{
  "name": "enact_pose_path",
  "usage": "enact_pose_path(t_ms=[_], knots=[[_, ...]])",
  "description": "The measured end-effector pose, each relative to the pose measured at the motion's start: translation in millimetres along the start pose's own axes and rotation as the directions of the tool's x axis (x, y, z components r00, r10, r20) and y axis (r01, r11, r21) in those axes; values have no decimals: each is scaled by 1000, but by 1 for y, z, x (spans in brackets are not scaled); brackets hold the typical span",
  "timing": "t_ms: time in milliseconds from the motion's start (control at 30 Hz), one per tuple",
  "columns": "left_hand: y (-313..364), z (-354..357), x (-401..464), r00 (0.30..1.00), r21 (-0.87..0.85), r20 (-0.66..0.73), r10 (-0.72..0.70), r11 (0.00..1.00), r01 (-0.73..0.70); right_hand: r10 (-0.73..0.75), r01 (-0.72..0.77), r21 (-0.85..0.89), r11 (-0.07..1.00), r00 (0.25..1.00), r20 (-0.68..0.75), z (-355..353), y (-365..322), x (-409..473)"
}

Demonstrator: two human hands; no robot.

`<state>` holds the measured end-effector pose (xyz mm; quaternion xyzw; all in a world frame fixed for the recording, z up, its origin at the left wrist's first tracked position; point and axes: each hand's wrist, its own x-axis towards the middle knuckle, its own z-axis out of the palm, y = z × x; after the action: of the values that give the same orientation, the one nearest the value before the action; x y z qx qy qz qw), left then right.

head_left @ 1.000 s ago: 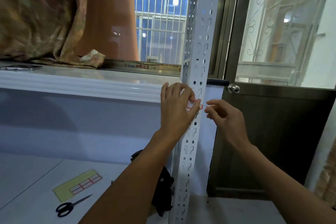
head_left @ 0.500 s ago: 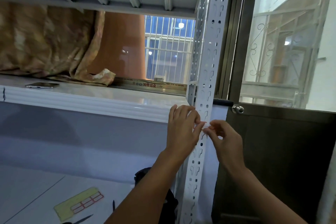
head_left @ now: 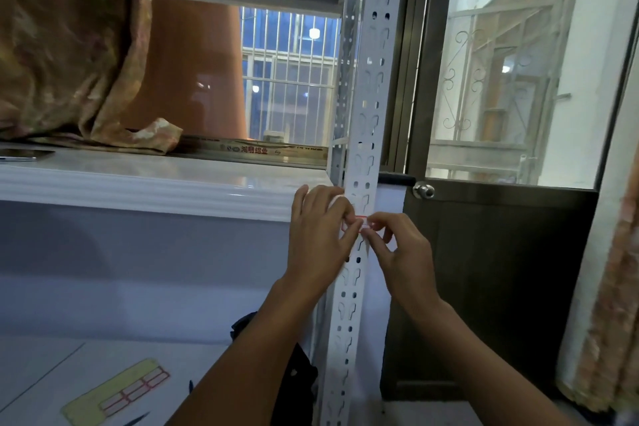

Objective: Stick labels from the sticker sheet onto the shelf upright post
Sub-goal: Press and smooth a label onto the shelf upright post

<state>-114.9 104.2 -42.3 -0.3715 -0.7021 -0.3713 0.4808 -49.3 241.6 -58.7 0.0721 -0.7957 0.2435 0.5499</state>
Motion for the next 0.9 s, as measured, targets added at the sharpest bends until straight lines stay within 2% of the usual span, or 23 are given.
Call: enact_pose_path(t_ms=[233, 667, 733, 833, 900], knots=[[0, 0, 0, 1000, 13, 1, 18, 1000, -18, -78, 79, -76, 994, 997, 18, -4, 6, 2], [4, 2, 1, 1000, 33, 0, -25, 999, 25, -46, 51, 31, 998, 989, -140, 15, 0, -14], [6, 2, 1, 1000, 38, 1, -26, 999, 26, -58, 60, 19, 998, 994, -96, 13, 1, -10], [8, 2, 1, 999, 54, 2, -33, 998, 33, -34, 35, -18, 999, 998, 51, 4, 1, 1], [7, 2, 1, 1000, 59, 4, -22, 998, 22, -36, 40, -40, 998, 996, 78, -1, 2, 4]])
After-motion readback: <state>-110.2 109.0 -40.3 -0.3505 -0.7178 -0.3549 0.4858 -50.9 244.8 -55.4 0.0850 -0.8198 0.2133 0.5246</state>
